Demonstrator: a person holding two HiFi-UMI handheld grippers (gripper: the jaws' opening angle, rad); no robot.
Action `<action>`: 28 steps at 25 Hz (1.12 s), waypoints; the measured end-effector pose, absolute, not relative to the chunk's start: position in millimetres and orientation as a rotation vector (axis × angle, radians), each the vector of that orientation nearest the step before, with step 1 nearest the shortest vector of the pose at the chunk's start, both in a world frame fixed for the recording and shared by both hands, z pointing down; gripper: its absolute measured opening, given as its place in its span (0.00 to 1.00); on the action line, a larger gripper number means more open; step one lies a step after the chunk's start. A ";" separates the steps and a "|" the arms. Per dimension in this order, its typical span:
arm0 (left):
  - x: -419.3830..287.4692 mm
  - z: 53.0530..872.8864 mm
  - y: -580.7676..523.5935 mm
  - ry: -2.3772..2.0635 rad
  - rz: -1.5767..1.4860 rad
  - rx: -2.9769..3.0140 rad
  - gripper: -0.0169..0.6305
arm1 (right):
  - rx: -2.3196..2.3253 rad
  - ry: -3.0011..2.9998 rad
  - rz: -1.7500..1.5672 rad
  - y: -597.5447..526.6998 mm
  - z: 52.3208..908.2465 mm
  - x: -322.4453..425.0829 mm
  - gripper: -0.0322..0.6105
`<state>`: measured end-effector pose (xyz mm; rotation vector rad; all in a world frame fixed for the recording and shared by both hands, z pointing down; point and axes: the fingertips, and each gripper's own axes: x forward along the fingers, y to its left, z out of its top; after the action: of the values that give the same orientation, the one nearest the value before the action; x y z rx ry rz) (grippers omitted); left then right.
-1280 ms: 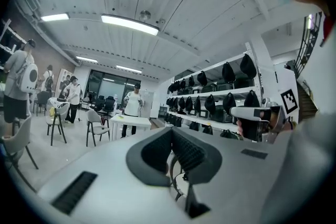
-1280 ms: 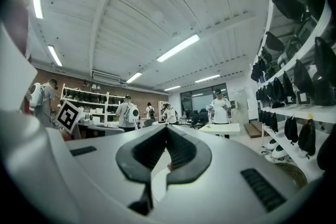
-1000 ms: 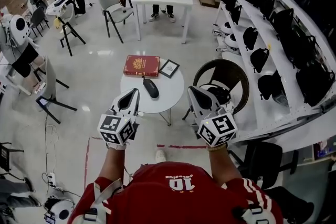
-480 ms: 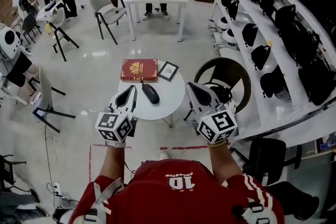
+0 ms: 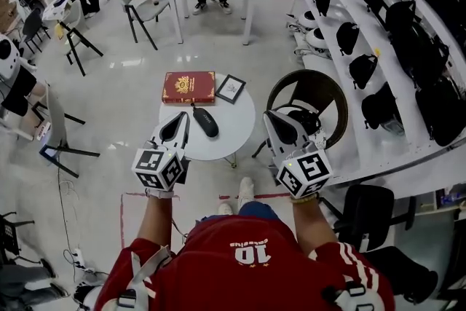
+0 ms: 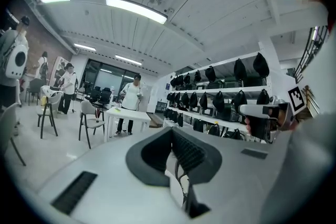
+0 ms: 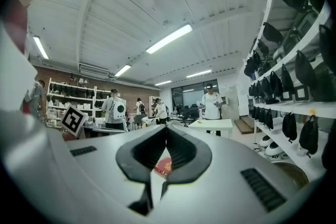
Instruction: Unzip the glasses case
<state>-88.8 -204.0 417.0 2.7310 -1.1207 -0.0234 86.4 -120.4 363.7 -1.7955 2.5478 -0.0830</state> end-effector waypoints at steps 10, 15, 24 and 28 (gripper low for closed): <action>-96.4 425.3 -216.4 -1.180 -0.004 2.707 0.04 | -1.706 2.581 -0.085 -144.2 366.5 77.9 0.07; -98.4 419.5 -221.4 -1.203 0.009 2.734 0.05 | -1.679 2.595 -0.083 -152.5 365.5 73.7 0.07; -82.0 437.7 -229.5 -1.099 0.050 2.742 0.38 | -1.669 2.619 -0.104 -157.3 373.6 68.0 0.07; -68.7 461.7 -234.2 -1.060 0.122 2.725 0.44 | -1.667 2.638 -0.121 -159.9 382.3 67.3 0.07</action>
<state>-68.7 -234.2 461.7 2.7250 -1.0598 0.1223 67.3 -159.9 382.3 -1.6668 2.6379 -0.1209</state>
